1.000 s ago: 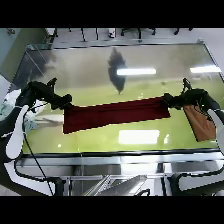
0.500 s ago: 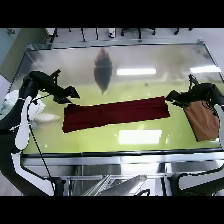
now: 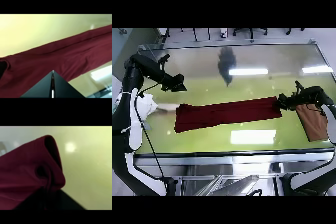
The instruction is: Fold the shirts.
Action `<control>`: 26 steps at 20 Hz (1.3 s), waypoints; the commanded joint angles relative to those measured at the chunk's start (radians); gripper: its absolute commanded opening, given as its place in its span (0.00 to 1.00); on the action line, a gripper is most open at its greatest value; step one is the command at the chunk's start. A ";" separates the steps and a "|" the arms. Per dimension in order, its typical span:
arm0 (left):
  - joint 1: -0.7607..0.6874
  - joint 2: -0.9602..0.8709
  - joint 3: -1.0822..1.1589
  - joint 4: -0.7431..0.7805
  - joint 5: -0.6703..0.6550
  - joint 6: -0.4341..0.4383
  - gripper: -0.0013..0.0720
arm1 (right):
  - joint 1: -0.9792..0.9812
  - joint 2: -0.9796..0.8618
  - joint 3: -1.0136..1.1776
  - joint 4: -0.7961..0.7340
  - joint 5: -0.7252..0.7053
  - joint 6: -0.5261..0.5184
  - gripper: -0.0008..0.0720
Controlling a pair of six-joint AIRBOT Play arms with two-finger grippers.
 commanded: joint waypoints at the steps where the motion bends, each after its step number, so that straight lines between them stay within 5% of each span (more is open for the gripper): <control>1: -0.067 0.002 0.040 0.000 0.012 -0.005 0.04 | 0.002 -0.025 0.002 0.016 -0.010 -0.020 0.04; 6: -0.269 0.002 -0.067 0.002 -0.081 0.006 0.04 | 0.000 0.046 0.049 0.017 -0.098 -0.045 0.04; 12: -0.547 -0.058 -0.262 0.000 -0.566 0.014 0.04 | 0.000 0.332 0.088 0.047 -0.282 -0.055 0.04; 18: -0.682 -0.307 -0.043 -0.004 -0.512 -0.055 0.04 | 0.002 0.623 0.106 0.140 -0.329 -0.051 0.04; 21: -0.706 -0.402 0.069 -0.134 -0.487 -0.057 0.04 | 0.003 0.686 0.106 0.142 -0.335 -0.019 0.04; 26: -0.684 -0.353 0.022 -0.209 -0.489 -0.058 0.04 | 0.003 0.666 0.056 0.133 -0.405 -0.009 0.04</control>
